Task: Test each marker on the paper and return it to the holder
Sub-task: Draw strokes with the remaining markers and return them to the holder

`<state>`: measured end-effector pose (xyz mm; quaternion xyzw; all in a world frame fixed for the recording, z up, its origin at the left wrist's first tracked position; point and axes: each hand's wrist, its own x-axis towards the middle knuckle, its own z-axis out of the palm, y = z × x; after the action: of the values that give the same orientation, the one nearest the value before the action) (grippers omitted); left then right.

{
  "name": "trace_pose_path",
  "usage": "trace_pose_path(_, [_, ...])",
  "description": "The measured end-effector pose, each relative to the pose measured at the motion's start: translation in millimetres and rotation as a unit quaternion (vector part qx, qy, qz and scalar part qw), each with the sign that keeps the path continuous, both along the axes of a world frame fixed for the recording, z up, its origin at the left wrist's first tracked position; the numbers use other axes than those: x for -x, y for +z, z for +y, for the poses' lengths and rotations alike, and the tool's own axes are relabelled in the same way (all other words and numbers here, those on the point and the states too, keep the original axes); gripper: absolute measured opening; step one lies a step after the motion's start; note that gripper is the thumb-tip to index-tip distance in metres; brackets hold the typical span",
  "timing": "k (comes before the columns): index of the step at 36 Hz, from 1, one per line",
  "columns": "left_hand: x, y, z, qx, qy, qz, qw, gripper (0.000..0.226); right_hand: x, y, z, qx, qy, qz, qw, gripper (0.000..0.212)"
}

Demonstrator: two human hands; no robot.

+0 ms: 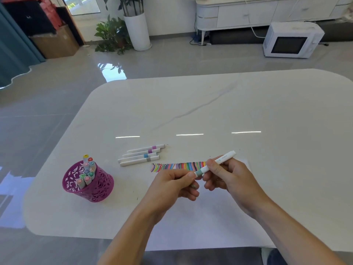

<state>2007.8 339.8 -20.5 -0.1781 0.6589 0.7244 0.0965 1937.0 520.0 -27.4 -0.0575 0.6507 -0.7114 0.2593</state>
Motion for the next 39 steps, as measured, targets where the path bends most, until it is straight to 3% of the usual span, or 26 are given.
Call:
trace_pose_path(4, [-7,6,-11,-0.079,0.044,0.014,0.996,0.022,-2,3,0,-0.004,-0.015,-0.013,1.0,0.038])
trace_pose_path(11, [-21,11,-40,-0.058,0.17,0.099,0.979,0.022,2,-2,1,-0.076,-0.055,-0.031,0.995,0.024])
trace_pose_path(16, [-33,20,-61,0.028,0.248,0.15,0.957,0.027,-5,-11,-6,-0.194,0.025,0.015,0.981,0.015])
trace_pose_path(19, [-41,27,-68,0.099,0.293,0.21,0.927,0.012,-20,-20,-14,-0.358,0.116,0.161,0.912,0.007])
trace_pose_path(21, [-46,32,-73,0.198,0.302,0.249,0.899,0.014,-31,-25,-21,-0.412,0.162,0.229,0.867,0.008])
trace_pose_path(24, [-56,34,-82,0.334,0.302,0.286,0.846,0.018,-39,-29,-28,-0.433,0.178,0.274,0.84,0.013])
trace_pose_path(29, [-67,36,-96,0.426,0.331,0.318,0.78,0.018,-39,-30,-31,-0.441,0.18,0.308,0.823,0.012])
trace_pose_path(39, [-76,33,-116,0.485,0.364,0.293,0.739,0.029,-36,-32,-32,-0.444,0.188,0.298,0.824,0.012])
